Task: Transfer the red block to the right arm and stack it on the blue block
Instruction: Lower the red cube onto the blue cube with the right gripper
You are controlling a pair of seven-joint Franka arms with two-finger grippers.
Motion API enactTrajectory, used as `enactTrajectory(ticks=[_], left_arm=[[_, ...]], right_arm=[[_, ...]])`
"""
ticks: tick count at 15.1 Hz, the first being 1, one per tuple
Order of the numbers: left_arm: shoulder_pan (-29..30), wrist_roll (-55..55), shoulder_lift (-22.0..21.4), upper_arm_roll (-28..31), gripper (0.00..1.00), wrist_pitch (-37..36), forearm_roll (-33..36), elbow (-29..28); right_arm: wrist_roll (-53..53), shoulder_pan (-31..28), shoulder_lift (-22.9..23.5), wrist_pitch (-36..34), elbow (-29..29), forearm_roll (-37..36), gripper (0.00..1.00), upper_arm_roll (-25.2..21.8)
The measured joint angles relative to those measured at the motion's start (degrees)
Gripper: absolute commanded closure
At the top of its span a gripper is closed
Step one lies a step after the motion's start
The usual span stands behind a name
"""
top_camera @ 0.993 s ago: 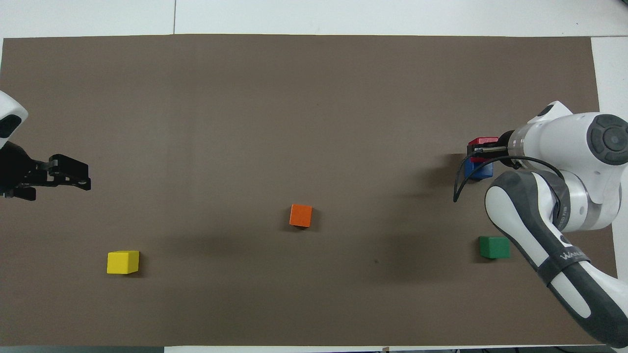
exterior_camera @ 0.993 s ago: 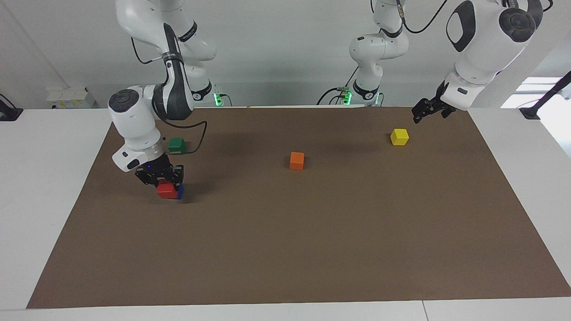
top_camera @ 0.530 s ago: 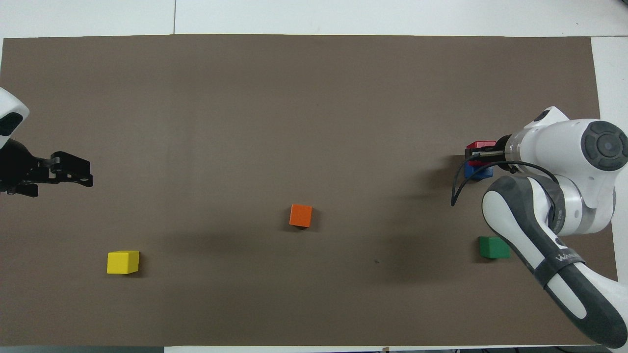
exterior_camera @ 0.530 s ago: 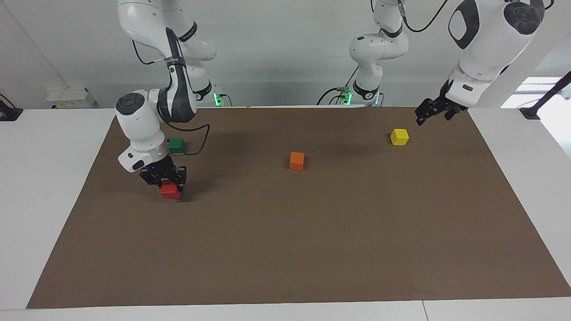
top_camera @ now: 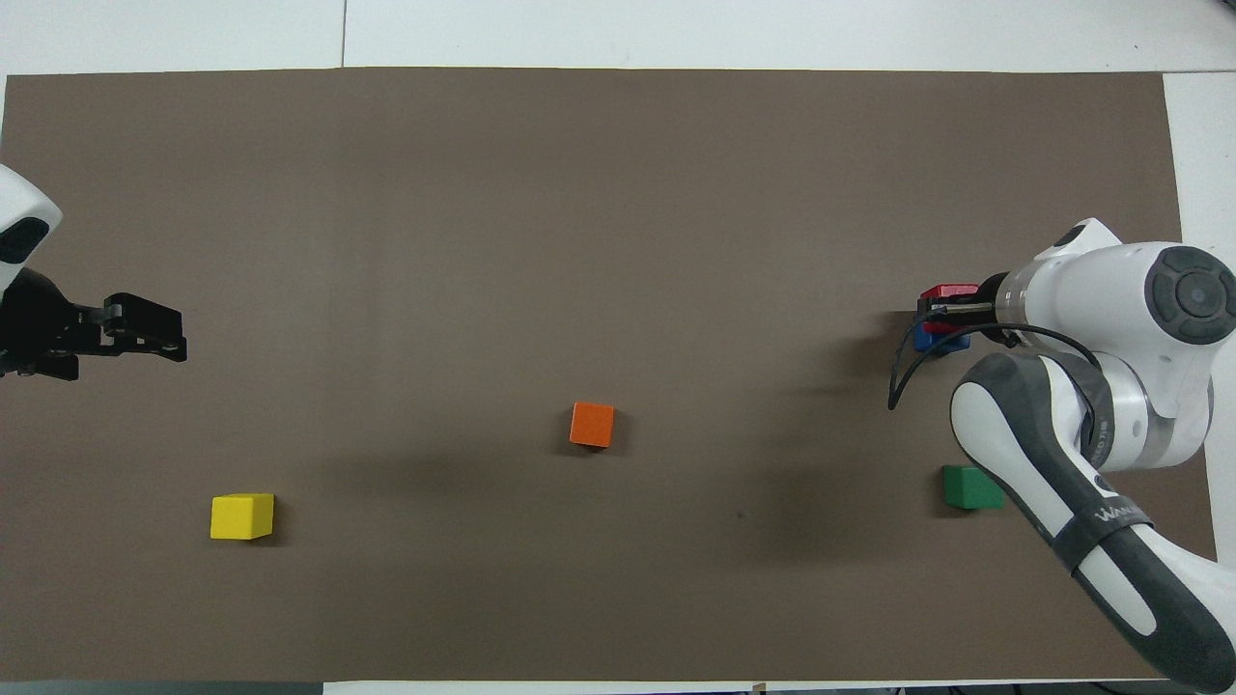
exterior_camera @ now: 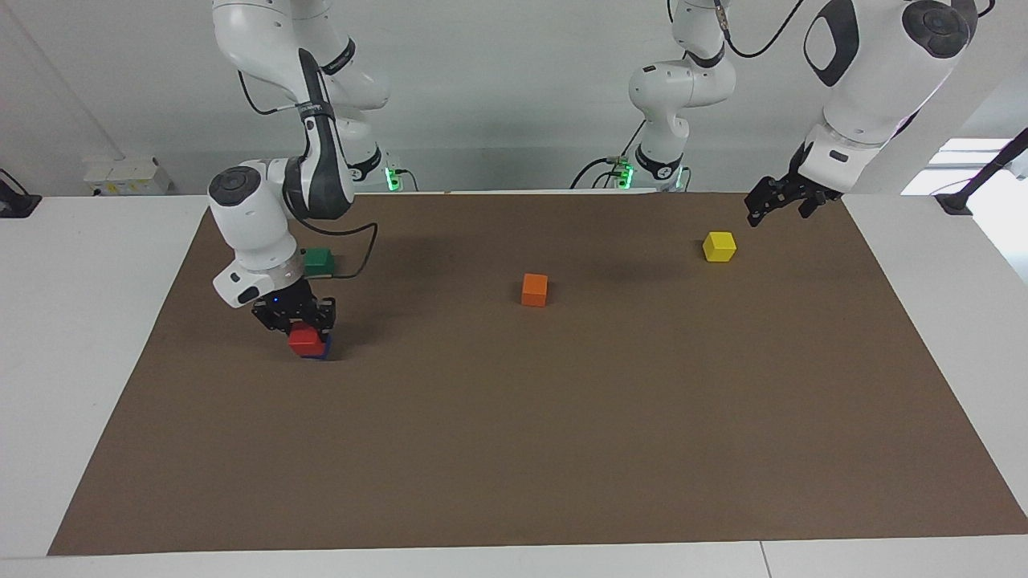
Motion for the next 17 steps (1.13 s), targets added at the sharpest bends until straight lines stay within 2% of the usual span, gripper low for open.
enactTrajectory(ticks=[8, 9, 10, 11, 12, 13, 17], left_arm=[[-0.29, 0.10, 0.00, -0.47, 0.00, 0.68, 0.00, 1.50], [-0.29, 0.10, 0.00, -0.37, 0.00, 0.73, 0.00, 1.50], [-0.28, 0.10, 0.00, -0.23, 0.00, 0.76, 0.00, 1.50], [-0.28, 0.10, 0.00, -0.11, 0.00, 0.76, 0.00, 1.50], [-0.26, 0.10, 0.00, -0.02, 0.00, 0.76, 0.00, 1.50], [-0.25, 0.10, 0.00, 0.03, 0.00, 0.76, 0.00, 1.51], [-0.19, 0.09, 0.00, 0.22, 0.00, 0.76, 0.00, 1.50]], right_arm=[[0.61, -0.17, -0.71, 0.01, -0.86, 0.00, 1.00, 0.00], [0.66, -0.17, -0.72, 0.01, -0.86, 0.00, 0.98, 0.00], [0.73, -0.19, -0.72, 0.01, -0.87, 0.00, 0.85, 0.00], [0.84, -0.23, -0.73, 0.01, -0.88, 0.00, 0.58, 0.00], [0.95, -0.26, -0.74, 0.01, -0.89, 0.00, 0.24, 0.00], [1.04, -0.28, -0.74, 0.01, -0.89, 0.00, 0.00, 0.00], [1.34, -0.31, -0.73, 0.00, -1.61, 0.00, 0.00, -0.05]])
